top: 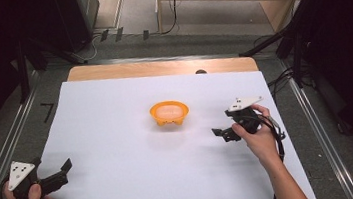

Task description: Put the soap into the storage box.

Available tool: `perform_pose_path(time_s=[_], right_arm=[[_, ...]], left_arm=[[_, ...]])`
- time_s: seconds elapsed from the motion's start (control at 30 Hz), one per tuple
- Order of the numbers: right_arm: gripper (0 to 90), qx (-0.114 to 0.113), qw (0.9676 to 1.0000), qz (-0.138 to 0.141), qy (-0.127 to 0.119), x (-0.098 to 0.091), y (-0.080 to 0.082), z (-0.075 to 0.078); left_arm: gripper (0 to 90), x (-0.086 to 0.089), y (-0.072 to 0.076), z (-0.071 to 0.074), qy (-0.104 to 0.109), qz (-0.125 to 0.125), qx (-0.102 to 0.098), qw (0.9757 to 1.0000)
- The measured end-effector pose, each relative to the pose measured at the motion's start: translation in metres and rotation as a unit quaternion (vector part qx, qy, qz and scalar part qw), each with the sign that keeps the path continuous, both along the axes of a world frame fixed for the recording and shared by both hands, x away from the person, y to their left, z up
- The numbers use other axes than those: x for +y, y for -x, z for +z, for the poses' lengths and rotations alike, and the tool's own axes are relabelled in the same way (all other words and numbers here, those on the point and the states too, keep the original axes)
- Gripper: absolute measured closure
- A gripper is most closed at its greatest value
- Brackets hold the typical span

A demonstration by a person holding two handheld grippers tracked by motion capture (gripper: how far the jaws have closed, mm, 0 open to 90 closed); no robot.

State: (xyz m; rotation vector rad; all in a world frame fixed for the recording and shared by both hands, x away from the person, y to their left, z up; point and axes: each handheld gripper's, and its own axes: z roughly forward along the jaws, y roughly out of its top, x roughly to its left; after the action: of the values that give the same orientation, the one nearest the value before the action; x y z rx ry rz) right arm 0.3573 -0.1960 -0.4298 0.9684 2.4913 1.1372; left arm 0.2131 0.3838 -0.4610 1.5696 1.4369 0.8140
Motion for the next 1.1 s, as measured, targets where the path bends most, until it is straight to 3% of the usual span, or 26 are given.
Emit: perform_pose_path(time_s=[0.1,0.17,0.37,0.53,0.67,0.8,1.1], right_arm=[[13.1,-0.004,0.9999,-0.014,-0.002,-0.007,0.005,-0.003],[13.3,-0.005,0.9992,-0.035,-0.019,-0.016,0.013,-0.006],[13.6,-0.014,0.9967,-0.072,-0.036,-0.038,0.029,-0.015],[13.4,-0.012,0.9954,-0.081,-0.050,-0.056,0.045,-0.022],[13.4,-0.014,0.9947,-0.091,-0.046,-0.066,0.056,-0.028],[13.4,-0.022,0.9910,-0.116,-0.062,-0.084,0.072,-0.038],[13.4,-0.035,0.9839,-0.158,-0.077,-0.113,0.095,-0.044]], left_arm=[[0.5,0.000,0.000,0.000,0.000,0.000,0.000,1.0000],[0.5,0.000,0.000,0.000,0.000,0.001,0.000,1.0000],[0.5,0.000,0.000,0.000,0.001,0.000,-0.001,1.0000],[0.5,0.000,0.000,0.000,0.000,0.001,0.000,1.0000],[0.5,0.000,0.000,0.000,0.000,0.000,0.000,1.0000],[0.5,0.000,0.000,0.000,-0.001,0.000,-0.001,1.0000],[0.5,0.000,0.001,0.000,0.000,0.001,-0.001,1.0000]])
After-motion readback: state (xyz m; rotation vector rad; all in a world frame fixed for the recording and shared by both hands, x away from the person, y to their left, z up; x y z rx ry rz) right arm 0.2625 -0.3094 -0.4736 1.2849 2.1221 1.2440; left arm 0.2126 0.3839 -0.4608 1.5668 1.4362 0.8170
